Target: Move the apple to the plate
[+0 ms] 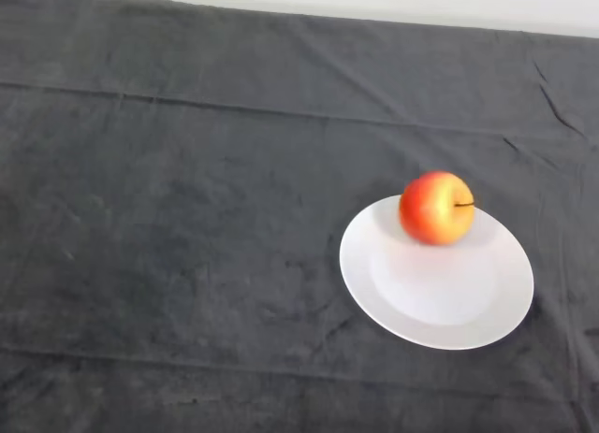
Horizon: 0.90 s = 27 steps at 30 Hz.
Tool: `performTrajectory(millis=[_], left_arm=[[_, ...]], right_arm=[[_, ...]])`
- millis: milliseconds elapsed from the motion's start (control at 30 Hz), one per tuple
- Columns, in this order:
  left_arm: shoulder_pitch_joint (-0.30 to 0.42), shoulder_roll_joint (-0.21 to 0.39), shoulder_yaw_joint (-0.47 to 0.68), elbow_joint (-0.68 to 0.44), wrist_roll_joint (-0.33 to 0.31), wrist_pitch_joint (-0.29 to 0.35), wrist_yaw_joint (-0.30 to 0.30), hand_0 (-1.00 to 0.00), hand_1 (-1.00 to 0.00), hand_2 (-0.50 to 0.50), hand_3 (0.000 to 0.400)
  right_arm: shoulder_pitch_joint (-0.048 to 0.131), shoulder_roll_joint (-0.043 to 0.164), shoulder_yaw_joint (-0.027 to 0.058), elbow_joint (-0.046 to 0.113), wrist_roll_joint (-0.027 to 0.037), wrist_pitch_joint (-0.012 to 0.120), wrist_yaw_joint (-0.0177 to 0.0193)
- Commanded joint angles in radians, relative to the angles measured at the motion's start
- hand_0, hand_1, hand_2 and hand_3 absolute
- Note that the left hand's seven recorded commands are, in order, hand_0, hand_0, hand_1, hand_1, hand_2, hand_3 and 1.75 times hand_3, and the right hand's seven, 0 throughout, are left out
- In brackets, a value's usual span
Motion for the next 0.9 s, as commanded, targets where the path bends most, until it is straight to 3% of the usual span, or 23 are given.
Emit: performTrajectory(millis=[33, 900], left_arm=[[-0.043, -0.015, 0.038, -0.024, 0.033, 0.008, -0.011, 0.0, 0.0, 0.0, 0.0], [-0.067, -0.062, 0.108, -0.006, 0.07, 0.018, -0.101, 0.0, 0.0, 0.0, 0.0]], right_arm=[[0.128, 0.086, -0.0157, 0.065, 0.0016, 0.034, -0.0034], [0.129, 0.086, -0.0158, 0.064, 0.0012, 0.035, -0.0036]])
